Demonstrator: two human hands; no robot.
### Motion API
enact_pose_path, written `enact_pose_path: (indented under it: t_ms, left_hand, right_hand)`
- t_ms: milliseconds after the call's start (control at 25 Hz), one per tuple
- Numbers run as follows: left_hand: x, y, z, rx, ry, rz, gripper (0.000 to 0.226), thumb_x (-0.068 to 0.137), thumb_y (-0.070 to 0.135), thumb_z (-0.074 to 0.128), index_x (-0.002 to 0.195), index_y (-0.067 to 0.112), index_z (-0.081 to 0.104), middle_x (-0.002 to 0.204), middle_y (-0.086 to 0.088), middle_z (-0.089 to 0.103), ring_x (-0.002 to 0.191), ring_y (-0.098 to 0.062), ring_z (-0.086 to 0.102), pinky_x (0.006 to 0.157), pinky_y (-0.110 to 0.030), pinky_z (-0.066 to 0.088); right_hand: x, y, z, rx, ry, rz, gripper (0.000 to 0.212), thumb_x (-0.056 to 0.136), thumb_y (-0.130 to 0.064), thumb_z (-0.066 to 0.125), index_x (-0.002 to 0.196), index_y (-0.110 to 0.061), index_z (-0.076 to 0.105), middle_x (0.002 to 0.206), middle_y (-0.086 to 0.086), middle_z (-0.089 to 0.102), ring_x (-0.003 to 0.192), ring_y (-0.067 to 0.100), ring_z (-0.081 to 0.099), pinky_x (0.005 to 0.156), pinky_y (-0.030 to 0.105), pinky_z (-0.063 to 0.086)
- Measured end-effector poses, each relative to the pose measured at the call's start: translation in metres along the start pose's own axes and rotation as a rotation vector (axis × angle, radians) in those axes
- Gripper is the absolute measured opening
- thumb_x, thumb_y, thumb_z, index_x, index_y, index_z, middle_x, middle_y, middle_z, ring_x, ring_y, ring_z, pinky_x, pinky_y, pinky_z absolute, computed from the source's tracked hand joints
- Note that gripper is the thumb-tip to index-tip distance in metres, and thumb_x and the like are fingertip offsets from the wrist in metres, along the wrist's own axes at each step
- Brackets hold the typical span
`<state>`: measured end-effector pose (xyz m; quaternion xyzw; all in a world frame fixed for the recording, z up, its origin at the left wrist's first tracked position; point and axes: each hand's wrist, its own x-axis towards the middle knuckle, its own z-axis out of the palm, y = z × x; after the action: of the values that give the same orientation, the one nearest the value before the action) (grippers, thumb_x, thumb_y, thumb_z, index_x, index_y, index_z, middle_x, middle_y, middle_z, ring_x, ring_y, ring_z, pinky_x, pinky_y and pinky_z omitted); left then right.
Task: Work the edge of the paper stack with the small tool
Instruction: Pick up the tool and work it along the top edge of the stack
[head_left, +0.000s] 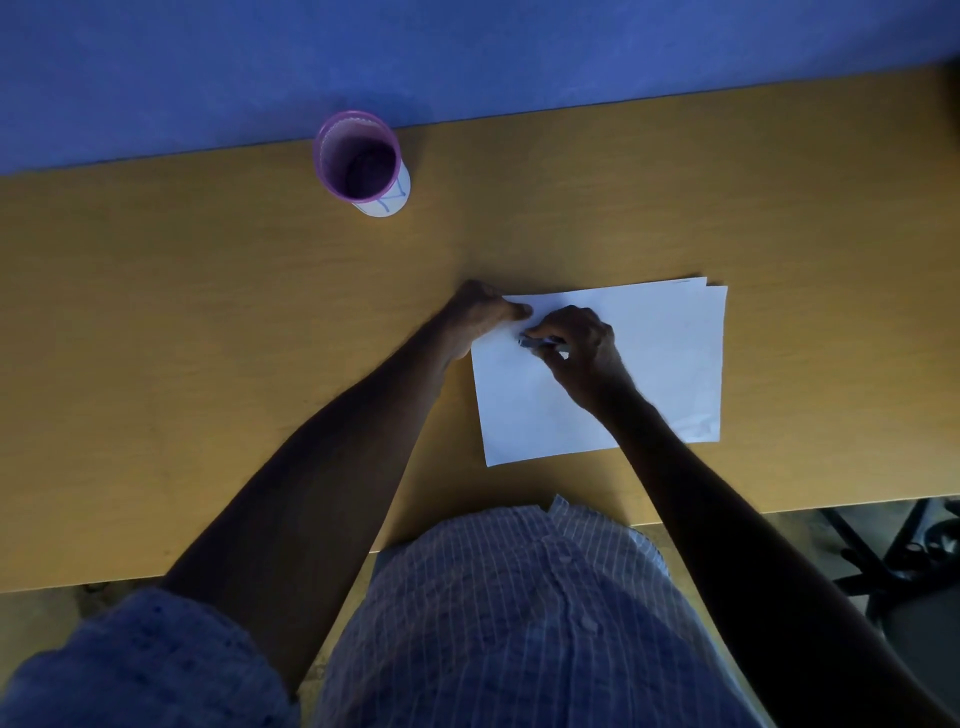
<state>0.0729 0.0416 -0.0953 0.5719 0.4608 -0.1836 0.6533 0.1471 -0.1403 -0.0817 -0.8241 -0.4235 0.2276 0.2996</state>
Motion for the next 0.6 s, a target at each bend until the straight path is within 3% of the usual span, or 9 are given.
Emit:
enact_pose_path:
  t_ms: [80, 160, 240, 320, 400, 480, 600]
  left_hand:
    - [-0.0002, -0.001, 0.0, -0.005, 0.012, 0.011, 0.05, 0.083, 0.019, 0.086, 0.119, -0.01, 0.068, 0.1, -0.011, 0.075, 0.091, -0.025, 0.066, 0.077, -0.031, 0.049]
    - [-0.0018, -0.0004, -0.0005, 0.006, 0.011, 0.003, 0.054, 0.082, 0.019, 0.086, 0.116, -0.017, 0.063, 0.079, 0.001, 0.071, 0.077, -0.018, 0.057, 0.066, -0.025, 0.041]
    - [-0.0011, -0.0011, -0.001, 0.018, 0.022, 0.009, 0.058, 0.082, 0.019, 0.086, 0.116, -0.02, 0.059, 0.094, 0.0, 0.073, 0.078, -0.02, 0.06, 0.062, -0.024, 0.038]
    - [-0.0011, -0.0009, -0.0007, 0.022, 0.02, 0.008, 0.058, 0.082, 0.019, 0.086, 0.12, -0.016, 0.06, 0.106, -0.009, 0.071, 0.09, -0.022, 0.063, 0.065, -0.024, 0.04]
    - [0.0, -0.0005, -0.0015, 0.019, 0.0, -0.004, 0.048, 0.081, 0.021, 0.086, 0.121, -0.001, 0.071, 0.113, -0.008, 0.075, 0.107, -0.025, 0.063, 0.079, -0.027, 0.05]
    - [-0.0004, 0.0005, -0.0029, 0.012, -0.022, -0.005, 0.042, 0.081, 0.021, 0.087, 0.118, 0.005, 0.073, 0.119, -0.001, 0.073, 0.11, -0.023, 0.063, 0.088, -0.03, 0.053]
    - [0.0004, 0.0009, -0.0027, 0.003, -0.031, -0.012, 0.035, 0.081, 0.021, 0.087, 0.11, 0.006, 0.075, 0.114, 0.001, 0.074, 0.106, -0.022, 0.063, 0.078, -0.025, 0.048]
  right_hand:
    - [-0.0084, -0.0043, 0.0065, -0.013, 0.017, -0.03, 0.015, 0.084, -0.01, 0.084, 0.094, -0.003, 0.076, 0.097, 0.01, 0.076, 0.092, 0.027, 0.07, 0.082, 0.038, 0.059]
    - [-0.01, -0.0036, 0.0052, 0.028, 0.064, 0.019, 0.015, 0.085, -0.008, 0.081, 0.098, -0.005, 0.073, 0.099, 0.01, 0.074, 0.095, 0.025, 0.067, 0.084, 0.03, 0.057]
    - [-0.0088, -0.0009, 0.0006, 0.086, 0.104, 0.107, 0.014, 0.086, -0.006, 0.078, 0.099, -0.008, 0.072, 0.099, 0.008, 0.071, 0.098, 0.024, 0.063, 0.083, 0.028, 0.057]
    - [-0.0067, -0.0003, -0.0023, 0.124, 0.098, 0.176, 0.016, 0.085, -0.005, 0.076, 0.1, -0.01, 0.072, 0.099, 0.006, 0.07, 0.099, 0.024, 0.063, 0.081, 0.035, 0.06]
    - [-0.0044, -0.0037, -0.0027, 0.144, 0.084, 0.196, 0.018, 0.085, -0.004, 0.076, 0.099, -0.013, 0.072, 0.099, -0.001, 0.068, 0.1, 0.024, 0.064, 0.08, 0.037, 0.061]
    - [-0.0027, -0.0073, -0.0026, 0.154, 0.078, 0.207, 0.018, 0.085, -0.004, 0.076, 0.1, -0.015, 0.072, 0.099, -0.004, 0.066, 0.099, 0.023, 0.064, 0.08, 0.037, 0.062]
    - [-0.0004, -0.0068, -0.0023, 0.135, 0.079, 0.226, 0.015, 0.086, -0.004, 0.077, 0.1, -0.009, 0.072, 0.099, 0.004, 0.069, 0.099, 0.025, 0.065, 0.082, 0.044, 0.061]
